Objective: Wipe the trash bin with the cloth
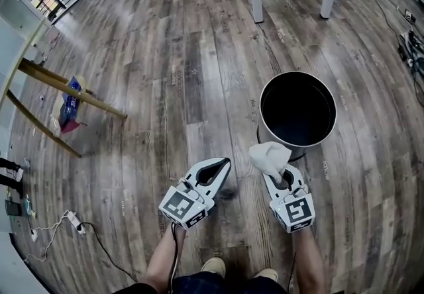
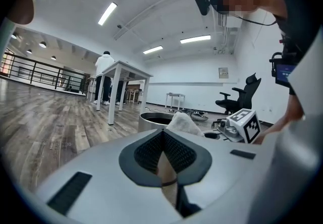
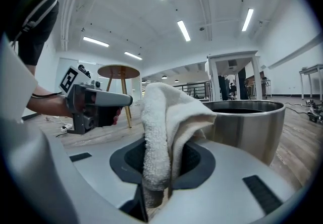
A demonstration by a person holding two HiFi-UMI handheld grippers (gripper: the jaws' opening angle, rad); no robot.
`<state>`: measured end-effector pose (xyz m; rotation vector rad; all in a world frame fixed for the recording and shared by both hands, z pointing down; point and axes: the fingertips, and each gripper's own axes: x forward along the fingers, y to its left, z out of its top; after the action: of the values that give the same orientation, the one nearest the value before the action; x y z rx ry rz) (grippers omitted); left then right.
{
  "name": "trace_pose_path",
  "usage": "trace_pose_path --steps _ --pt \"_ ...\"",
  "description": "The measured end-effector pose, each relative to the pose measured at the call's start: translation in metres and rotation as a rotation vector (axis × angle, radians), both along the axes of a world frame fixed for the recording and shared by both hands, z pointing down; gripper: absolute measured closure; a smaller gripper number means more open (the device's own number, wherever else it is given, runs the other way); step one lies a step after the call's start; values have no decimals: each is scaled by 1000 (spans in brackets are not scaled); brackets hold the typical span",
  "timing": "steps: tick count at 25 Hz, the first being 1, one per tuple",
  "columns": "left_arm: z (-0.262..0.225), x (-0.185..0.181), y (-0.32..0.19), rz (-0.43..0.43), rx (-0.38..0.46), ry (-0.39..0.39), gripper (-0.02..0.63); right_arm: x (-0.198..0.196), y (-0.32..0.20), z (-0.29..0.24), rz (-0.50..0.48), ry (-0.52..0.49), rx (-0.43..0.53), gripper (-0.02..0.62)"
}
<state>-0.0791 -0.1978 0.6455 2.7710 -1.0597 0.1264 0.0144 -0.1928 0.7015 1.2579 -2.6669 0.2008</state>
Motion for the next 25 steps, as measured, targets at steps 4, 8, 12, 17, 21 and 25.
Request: trace_pose_path --steps 4,8,12,17,21,25 --pt "7 2 2 3 2 -2 606 4 -9 11 27 6 -7 511" --pt "7 -3 -3 -11 2 2 606 17 -9 13 71 8 -9 511" --pt "8 0 -7 -12 3 10 606 56 -4 11 157 -13 -7 511" --pt "12 12 -5 12 -1 13 606 117 0 15 258 -13 -7 512" --pt "9 15 -3 18 3 16 606 148 0 15 322 -25 -9 511" --pt "5 10 -5 1 10 13 606 174 -8 16 371 -14 -3 512"
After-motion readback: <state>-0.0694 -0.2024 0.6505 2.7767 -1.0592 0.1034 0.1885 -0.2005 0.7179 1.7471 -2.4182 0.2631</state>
